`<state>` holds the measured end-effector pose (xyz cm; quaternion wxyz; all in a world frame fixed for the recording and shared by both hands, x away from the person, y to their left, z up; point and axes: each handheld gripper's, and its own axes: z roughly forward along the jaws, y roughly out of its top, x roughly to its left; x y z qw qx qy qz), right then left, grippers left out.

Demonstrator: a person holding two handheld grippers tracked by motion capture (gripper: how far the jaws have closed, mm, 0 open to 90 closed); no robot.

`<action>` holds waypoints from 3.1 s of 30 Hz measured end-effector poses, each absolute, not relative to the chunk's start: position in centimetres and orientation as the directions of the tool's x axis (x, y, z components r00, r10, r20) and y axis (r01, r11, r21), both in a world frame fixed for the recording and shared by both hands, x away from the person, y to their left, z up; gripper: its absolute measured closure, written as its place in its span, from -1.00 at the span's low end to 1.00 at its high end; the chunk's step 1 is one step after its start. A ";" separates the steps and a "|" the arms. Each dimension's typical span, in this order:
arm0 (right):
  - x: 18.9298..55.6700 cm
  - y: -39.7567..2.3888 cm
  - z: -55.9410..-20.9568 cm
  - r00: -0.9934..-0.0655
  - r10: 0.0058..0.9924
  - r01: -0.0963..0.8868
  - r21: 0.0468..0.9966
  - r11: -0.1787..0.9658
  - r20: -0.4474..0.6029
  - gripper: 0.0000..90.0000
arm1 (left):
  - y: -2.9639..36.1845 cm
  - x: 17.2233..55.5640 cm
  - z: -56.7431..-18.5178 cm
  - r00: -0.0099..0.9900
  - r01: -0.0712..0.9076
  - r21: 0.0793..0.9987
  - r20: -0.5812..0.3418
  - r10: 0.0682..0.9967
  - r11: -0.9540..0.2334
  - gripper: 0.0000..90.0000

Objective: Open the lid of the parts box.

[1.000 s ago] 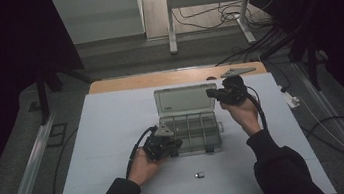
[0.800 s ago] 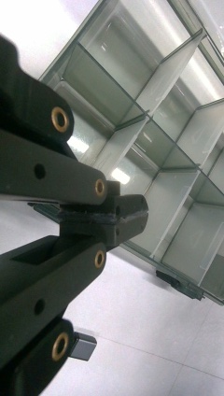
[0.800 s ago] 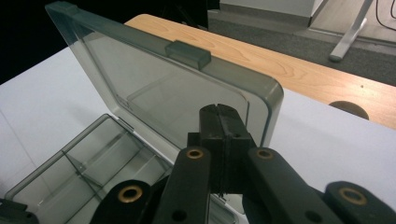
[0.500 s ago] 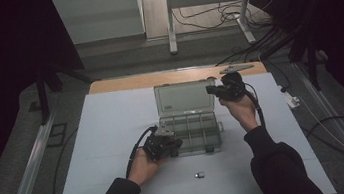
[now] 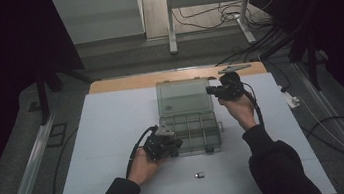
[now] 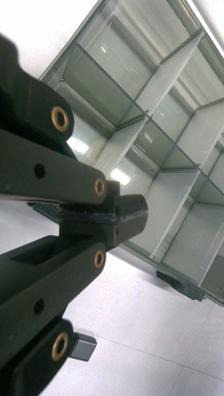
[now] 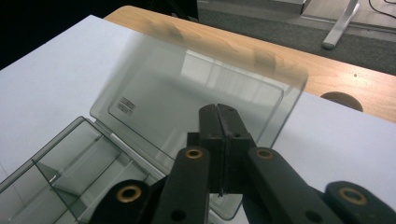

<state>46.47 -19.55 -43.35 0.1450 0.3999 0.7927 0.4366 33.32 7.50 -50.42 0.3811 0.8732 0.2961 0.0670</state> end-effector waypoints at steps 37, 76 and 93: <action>40.0 -20.8 -42.3 -0.694 0.717 0.498 0.766 0.407 0.070 0.22 | 10.3 32.9 -48.3 0.787 0.493 0.718 -0.126 0.604 -0.492 0.14; 33.1 -22.9 -42.3 -0.703 0.707 0.509 0.747 0.427 0.074 -0.57 | 16.0 30.1 -46.5 0.720 0.534 0.736 -0.139 0.680 -0.416 -0.88; 30.5 -24.2 -43.0 -0.711 0.698 0.507 0.748 0.427 0.084 -0.75 | 19.0 27.2 -46.5 0.688 0.528 0.744 -0.090 0.720 -0.411 -1.00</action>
